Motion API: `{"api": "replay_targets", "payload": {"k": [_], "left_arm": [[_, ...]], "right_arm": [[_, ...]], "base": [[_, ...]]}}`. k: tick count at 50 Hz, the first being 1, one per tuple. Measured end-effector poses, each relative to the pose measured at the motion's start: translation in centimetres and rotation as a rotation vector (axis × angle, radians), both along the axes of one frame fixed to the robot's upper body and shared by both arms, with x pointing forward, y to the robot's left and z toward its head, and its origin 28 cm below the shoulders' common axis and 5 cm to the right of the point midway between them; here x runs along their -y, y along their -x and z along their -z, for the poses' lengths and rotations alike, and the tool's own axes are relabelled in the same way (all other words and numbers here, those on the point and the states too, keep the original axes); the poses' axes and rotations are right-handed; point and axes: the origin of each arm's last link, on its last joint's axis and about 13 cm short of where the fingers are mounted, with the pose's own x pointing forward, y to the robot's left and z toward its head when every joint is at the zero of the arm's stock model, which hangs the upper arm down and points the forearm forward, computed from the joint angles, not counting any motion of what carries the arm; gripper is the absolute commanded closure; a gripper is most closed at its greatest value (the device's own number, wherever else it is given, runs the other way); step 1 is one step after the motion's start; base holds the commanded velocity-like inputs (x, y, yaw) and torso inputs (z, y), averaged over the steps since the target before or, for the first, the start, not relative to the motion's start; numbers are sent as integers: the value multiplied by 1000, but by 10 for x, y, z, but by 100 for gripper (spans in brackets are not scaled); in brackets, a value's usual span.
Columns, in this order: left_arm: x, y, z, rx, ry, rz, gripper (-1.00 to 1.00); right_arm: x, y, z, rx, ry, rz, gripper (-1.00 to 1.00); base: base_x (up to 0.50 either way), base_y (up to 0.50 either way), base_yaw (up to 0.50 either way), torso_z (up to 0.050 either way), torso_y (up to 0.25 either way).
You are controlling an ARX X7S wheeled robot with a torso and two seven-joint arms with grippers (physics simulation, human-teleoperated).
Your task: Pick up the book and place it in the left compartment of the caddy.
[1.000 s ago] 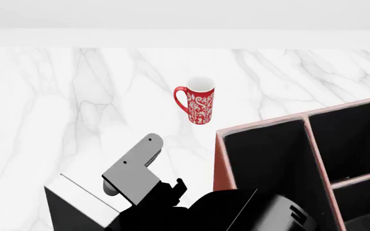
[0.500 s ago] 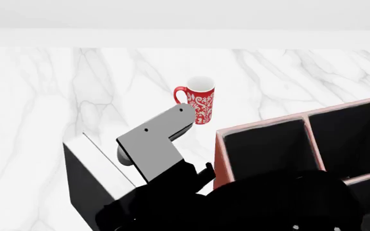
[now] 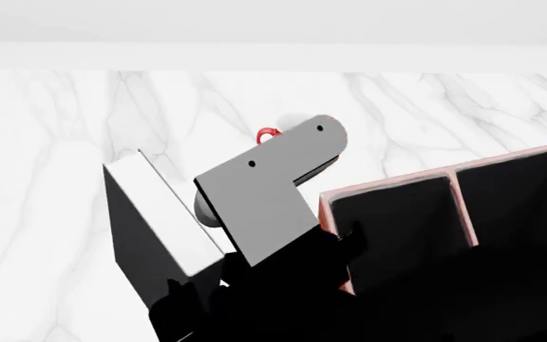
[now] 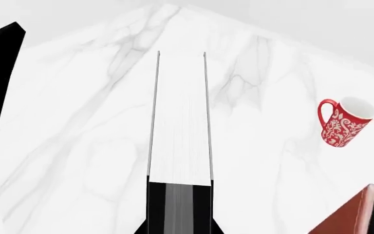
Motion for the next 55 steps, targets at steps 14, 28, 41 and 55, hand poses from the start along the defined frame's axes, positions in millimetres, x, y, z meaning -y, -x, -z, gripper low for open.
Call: {"api": "replay_targets", "payload": {"k": [14,28,41,55], "left_arm": [[0,0,0,-1,-3,0,-100],[1,0,1,-2,-7,1,-100],[1,0,2,-3,-10,2,-100],[2,0,2,-4,-13,2,-100]], "right_arm": [[7,15,-18,36,-29,49,100],[18,31,-36,82,-61,108,100],[31,44,-47,115,-81,173,100],[48,59,-55,136,-94,254,100]], "base": [[0,0,0,0,1],[0,0,0,0,1],[0,0,0,1,1],[0,0,0,0,1]]}}
